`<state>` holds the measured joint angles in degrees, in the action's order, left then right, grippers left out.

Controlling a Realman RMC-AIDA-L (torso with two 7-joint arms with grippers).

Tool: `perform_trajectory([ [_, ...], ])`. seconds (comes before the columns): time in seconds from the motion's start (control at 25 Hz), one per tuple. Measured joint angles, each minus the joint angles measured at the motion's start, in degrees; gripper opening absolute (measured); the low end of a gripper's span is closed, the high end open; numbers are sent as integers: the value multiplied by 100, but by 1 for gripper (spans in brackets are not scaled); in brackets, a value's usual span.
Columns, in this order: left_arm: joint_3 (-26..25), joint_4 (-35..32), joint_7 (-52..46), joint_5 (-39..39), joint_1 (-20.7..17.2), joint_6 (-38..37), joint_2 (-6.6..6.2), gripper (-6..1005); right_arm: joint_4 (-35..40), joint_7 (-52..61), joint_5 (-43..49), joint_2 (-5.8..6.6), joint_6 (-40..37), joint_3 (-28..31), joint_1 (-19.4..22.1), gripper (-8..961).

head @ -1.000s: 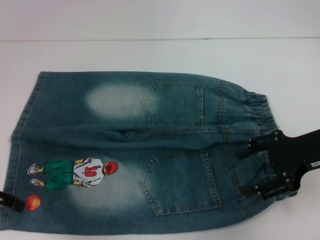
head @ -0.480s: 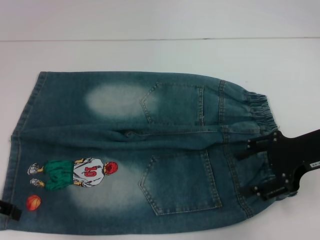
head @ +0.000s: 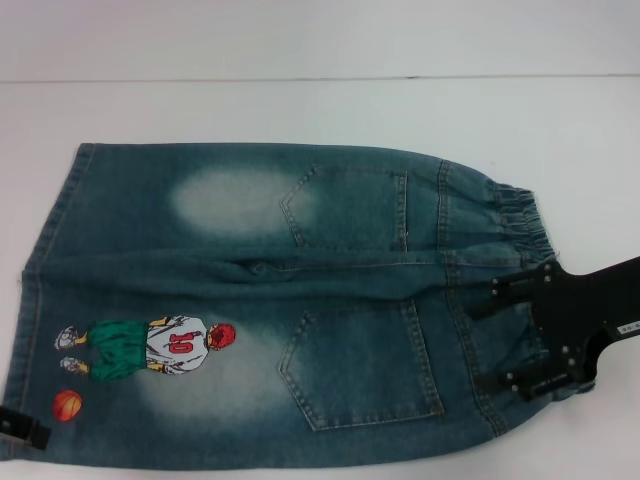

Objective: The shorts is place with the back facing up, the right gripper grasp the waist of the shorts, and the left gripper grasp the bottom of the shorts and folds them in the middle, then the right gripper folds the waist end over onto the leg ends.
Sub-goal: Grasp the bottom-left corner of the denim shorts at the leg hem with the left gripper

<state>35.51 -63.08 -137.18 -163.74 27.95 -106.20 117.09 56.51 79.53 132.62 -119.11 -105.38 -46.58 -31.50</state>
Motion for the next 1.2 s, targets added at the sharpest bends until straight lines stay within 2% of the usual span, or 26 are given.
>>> perform_trajectory([
  [0.6, 16, 214, -1, 5, 24, 109, -8, 883, -27, -8, 33, -7, 58, 0, -1, 835],
  [1.2, 30, 387, -121, 5, 146, 292, -8, 576, -44, -136, 45, -7, 178, -9, 37, 835],
])
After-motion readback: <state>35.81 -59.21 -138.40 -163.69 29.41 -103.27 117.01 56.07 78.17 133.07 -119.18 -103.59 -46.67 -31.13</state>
